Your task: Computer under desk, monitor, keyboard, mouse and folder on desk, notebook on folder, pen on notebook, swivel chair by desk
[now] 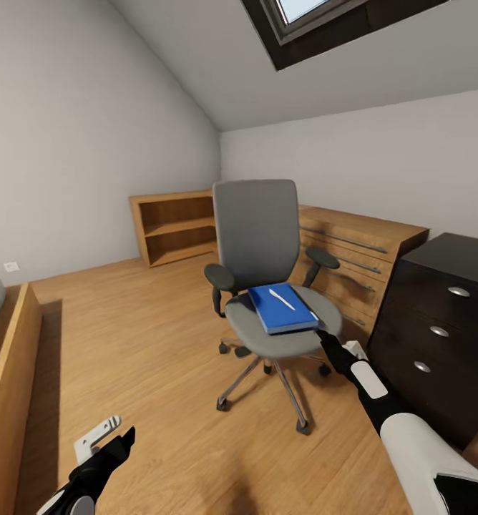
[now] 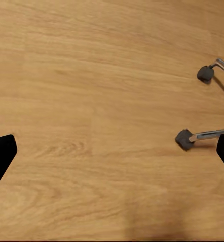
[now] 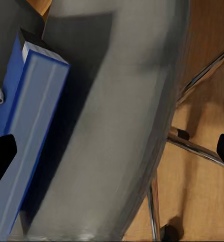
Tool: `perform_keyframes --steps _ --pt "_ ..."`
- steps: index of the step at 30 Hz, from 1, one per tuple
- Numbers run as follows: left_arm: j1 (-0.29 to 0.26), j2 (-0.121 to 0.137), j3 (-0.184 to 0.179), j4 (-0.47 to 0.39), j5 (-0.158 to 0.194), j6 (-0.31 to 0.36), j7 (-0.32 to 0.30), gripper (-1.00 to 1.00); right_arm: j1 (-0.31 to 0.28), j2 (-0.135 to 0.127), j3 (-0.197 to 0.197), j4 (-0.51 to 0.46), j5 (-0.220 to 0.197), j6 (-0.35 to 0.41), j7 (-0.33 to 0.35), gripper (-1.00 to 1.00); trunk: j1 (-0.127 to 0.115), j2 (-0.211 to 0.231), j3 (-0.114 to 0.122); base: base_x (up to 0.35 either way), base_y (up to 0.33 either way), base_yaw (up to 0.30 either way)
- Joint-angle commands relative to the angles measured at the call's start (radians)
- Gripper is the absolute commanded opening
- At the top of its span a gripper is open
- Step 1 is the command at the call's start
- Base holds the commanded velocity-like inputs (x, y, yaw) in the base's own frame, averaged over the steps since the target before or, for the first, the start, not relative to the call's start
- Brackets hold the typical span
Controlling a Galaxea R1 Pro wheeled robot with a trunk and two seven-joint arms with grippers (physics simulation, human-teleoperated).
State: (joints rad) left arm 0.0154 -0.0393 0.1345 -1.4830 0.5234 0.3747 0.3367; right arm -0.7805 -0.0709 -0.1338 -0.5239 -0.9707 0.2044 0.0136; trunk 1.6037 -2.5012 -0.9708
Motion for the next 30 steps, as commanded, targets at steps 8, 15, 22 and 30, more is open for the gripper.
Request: perform_keyframes --steps 8,15,22,30 --pt "0.000 -0.001 0.000 -0.002 0.010 0.003 0.005 1.00 0.000 0.003 -0.003 0.000 -0.004 0.004 0.002 1.00 -0.001 0.000 -0.001 -0.057 0.000 0.001" --pt "0.000 -0.001 0.000 0.002 0.011 0.003 0.005 1.00 0.000 0.006 -0.002 0.001 -0.009 0.011 0.002 1.00 -0.001 0.000 -0.001 -0.005 0.000 0.000" --pt "0.000 -0.001 -0.001 0.011 0.010 0.003 0.005 1.00 0.000 0.009 0.001 0.000 -0.010 0.012 0.002 1.00 -0.001 0.000 -0.001 0.000 0.000 0.000" --pt "0.000 0.001 -0.027 0.015 0.011 0.001 0.008 1.00 0.000 0.011 0.002 0.001 -0.011 0.055 0.003 1.00 -0.001 0.000 -0.002 0.000 0.000 0.015"
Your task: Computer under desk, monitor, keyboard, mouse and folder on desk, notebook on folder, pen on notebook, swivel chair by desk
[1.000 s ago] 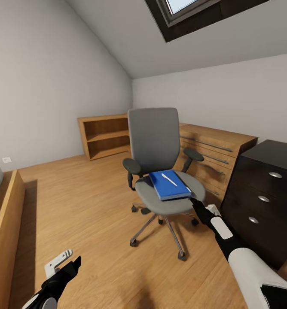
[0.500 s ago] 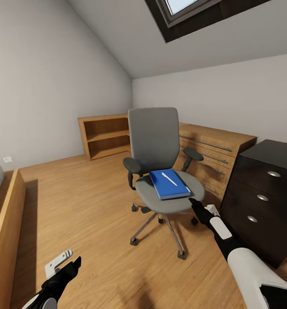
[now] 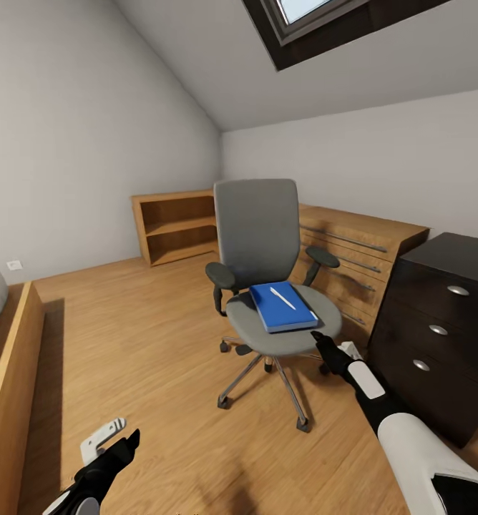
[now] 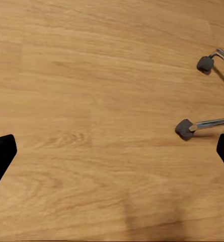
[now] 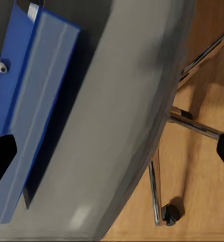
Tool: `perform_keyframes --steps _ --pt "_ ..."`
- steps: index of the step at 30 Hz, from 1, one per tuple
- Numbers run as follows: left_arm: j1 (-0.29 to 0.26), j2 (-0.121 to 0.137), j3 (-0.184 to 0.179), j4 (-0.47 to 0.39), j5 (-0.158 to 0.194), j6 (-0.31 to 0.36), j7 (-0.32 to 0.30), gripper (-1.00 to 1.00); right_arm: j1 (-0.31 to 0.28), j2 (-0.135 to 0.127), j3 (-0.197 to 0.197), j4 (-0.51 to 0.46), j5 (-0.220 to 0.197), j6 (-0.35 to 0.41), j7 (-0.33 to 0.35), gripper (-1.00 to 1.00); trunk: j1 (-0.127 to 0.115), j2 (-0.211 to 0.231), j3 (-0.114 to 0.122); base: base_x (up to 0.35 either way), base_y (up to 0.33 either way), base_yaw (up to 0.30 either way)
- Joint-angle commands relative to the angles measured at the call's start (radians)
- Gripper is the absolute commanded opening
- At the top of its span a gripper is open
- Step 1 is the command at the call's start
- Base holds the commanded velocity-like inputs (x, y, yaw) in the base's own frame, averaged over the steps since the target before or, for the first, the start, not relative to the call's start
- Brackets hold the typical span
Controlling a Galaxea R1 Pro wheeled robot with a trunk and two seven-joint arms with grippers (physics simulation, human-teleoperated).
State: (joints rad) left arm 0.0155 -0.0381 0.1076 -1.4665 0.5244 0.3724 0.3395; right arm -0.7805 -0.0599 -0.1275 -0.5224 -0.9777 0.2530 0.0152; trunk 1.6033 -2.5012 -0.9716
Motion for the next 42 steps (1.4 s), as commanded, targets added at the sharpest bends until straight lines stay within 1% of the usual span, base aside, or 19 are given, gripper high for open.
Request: perform_keyframes --steps 1,11,23,28,42 --pt "0.000 0.000 0.000 -0.002 0.010 0.004 0.005 1.00 0.000 0.000 -0.004 -0.001 -0.004 0.006 0.002 1.00 0.000 0.000 -0.002 0.000 0.000 0.129" --pt "0.000 0.000 -0.002 -0.002 0.010 0.003 0.006 1.00 0.000 0.000 -0.005 0.000 -0.004 0.006 0.002 1.00 0.000 0.000 -0.012 0.000 0.000 0.149" --pt "0.000 0.000 -0.002 -0.002 0.009 0.003 0.006 1.00 0.000 -0.001 -0.007 0.001 -0.004 0.006 0.002 1.00 0.000 0.000 -0.014 0.015 0.000 0.027" --pt "0.000 -0.001 -0.003 -0.002 0.009 0.003 0.004 1.00 0.000 -0.001 -0.007 0.001 -0.004 0.005 0.002 1.00 0.000 0.000 -0.014 0.234 0.000 0.002" --pt "0.000 -0.001 -0.003 -0.002 0.009 0.003 0.004 1.00 0.000 -0.001 -0.007 0.001 -0.004 0.005 0.002 1.00 0.000 0.000 -0.014 0.326 0.000 0.000"
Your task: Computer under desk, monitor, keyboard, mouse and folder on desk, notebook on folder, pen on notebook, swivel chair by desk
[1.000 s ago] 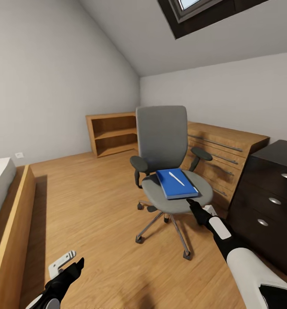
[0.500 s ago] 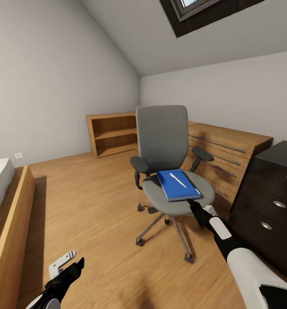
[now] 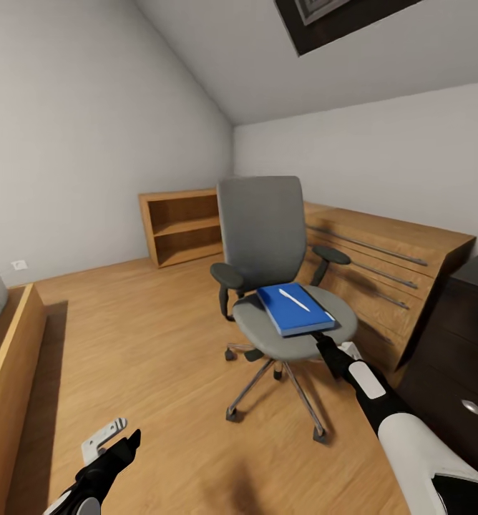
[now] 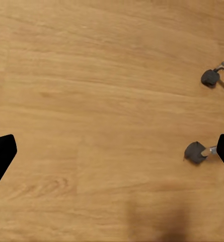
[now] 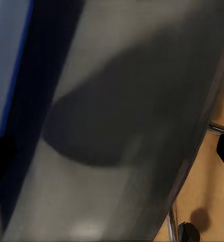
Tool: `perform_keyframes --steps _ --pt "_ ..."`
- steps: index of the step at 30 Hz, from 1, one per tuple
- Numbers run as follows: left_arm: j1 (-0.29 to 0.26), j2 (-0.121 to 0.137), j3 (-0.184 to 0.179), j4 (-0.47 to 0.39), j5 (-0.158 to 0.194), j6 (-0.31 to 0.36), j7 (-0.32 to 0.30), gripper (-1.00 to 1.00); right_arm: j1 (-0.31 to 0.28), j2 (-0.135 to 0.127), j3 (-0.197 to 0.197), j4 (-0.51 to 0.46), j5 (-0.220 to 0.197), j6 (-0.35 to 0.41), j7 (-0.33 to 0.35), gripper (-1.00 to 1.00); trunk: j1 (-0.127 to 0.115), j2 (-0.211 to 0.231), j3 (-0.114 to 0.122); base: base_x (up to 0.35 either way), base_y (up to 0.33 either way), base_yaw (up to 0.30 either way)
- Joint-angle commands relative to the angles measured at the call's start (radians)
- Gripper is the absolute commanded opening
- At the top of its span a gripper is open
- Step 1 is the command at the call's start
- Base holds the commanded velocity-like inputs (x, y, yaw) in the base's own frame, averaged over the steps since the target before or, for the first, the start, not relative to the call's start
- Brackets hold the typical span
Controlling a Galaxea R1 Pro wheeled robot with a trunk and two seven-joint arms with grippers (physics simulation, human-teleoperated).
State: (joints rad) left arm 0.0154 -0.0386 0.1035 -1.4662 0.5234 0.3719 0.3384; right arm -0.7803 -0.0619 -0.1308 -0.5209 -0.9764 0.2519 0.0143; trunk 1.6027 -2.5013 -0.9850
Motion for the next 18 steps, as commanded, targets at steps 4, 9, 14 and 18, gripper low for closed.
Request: perform_keyframes --steps 4,9,14,18 --pt "0.000 0.000 0.001 -0.002 0.010 0.003 0.005 1.00 0.000 0.001 -0.003 -0.001 -0.004 0.004 0.003 1.00 0.000 0.000 -0.001 0.329 0.000 0.000" --pt "0.000 0.000 0.001 -0.002 0.010 0.004 0.004 1.00 0.000 0.001 -0.003 -0.001 -0.004 0.002 0.003 1.00 0.000 0.000 -0.001 0.179 0.000 0.000" --pt "0.000 0.001 0.002 -0.002 0.011 0.005 0.004 1.00 0.000 0.001 -0.003 -0.001 -0.004 0.000 0.004 1.00 0.000 0.000 -0.001 -0.151 0.000 0.000" --pt "0.000 0.001 0.002 -0.002 0.011 0.005 0.004 1.00 0.000 0.001 -0.003 0.000 -0.003 -0.002 0.005 1.00 0.000 0.000 -0.001 -0.329 0.000 0.000"
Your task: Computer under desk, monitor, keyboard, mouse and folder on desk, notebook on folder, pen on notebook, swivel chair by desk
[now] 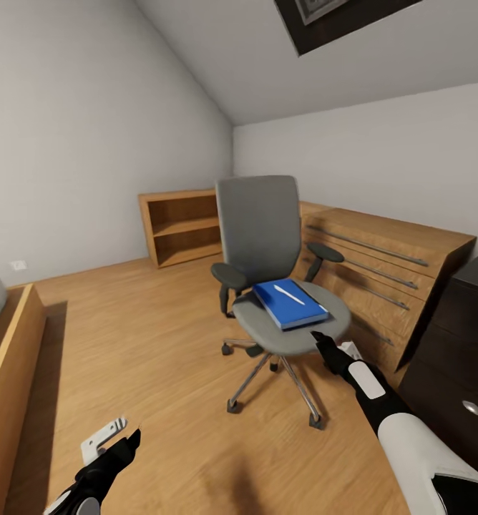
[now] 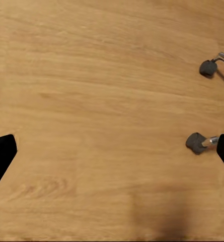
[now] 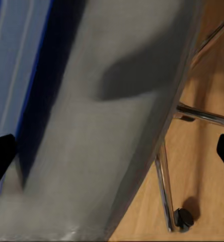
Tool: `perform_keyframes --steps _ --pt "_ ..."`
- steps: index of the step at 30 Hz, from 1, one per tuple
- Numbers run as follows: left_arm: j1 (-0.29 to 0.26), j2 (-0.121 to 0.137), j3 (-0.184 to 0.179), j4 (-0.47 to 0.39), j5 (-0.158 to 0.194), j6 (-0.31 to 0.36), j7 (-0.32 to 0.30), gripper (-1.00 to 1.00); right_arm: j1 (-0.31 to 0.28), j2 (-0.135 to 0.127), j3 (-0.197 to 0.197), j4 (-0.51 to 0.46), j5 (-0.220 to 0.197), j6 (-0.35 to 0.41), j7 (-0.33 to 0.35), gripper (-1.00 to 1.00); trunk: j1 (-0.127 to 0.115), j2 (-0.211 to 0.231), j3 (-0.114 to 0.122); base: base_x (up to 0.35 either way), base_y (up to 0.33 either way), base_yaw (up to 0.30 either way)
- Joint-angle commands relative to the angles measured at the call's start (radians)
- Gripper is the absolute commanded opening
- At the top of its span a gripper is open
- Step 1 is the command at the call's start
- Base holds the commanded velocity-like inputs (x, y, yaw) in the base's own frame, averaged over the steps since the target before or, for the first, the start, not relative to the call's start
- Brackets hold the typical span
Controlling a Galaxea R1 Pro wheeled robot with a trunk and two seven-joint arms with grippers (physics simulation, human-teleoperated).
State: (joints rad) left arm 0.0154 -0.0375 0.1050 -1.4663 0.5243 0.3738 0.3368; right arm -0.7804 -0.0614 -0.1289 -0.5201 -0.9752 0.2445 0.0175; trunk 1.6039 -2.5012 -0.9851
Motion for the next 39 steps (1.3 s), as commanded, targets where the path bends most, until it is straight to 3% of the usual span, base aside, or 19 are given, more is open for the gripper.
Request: perform_keyframes --steps 1,12,22,29,39 --pt "0.000 -0.001 0.001 -0.002 0.011 0.004 0.005 1.00 0.000 0.001 -0.005 0.000 -0.003 0.006 0.002 1.00 -0.001 0.000 -0.001 -0.337 0.000 0.000" --pt "0.000 -0.001 0.001 -0.002 0.010 0.003 0.005 1.00 0.000 0.006 -0.003 0.001 0.002 0.001 0.001 1.00 -0.001 0.000 -0.001 -0.330 0.000 0.000" --pt "0.000 -0.001 0.000 -0.002 0.009 0.002 0.005 1.00 0.000 0.011 -0.003 0.002 0.009 -0.015 0.001 1.00 -0.001 0.000 -0.001 -0.072 0.000 0.000" --pt "0.000 -0.001 0.000 -0.002 0.009 0.002 0.005 1.00 0.000 0.011 -0.003 0.002 0.010 -0.016 0.001 1.00 -0.004 0.001 0.026 -0.002 0.000 0.000" --pt "0.000 -0.002 -0.001 -0.002 0.009 0.003 0.011 1.00 0.000 0.010 -0.003 0.002 0.010 -0.016 0.001 1.00 -0.042 0.071 0.058 0.000 0.000 0.000"
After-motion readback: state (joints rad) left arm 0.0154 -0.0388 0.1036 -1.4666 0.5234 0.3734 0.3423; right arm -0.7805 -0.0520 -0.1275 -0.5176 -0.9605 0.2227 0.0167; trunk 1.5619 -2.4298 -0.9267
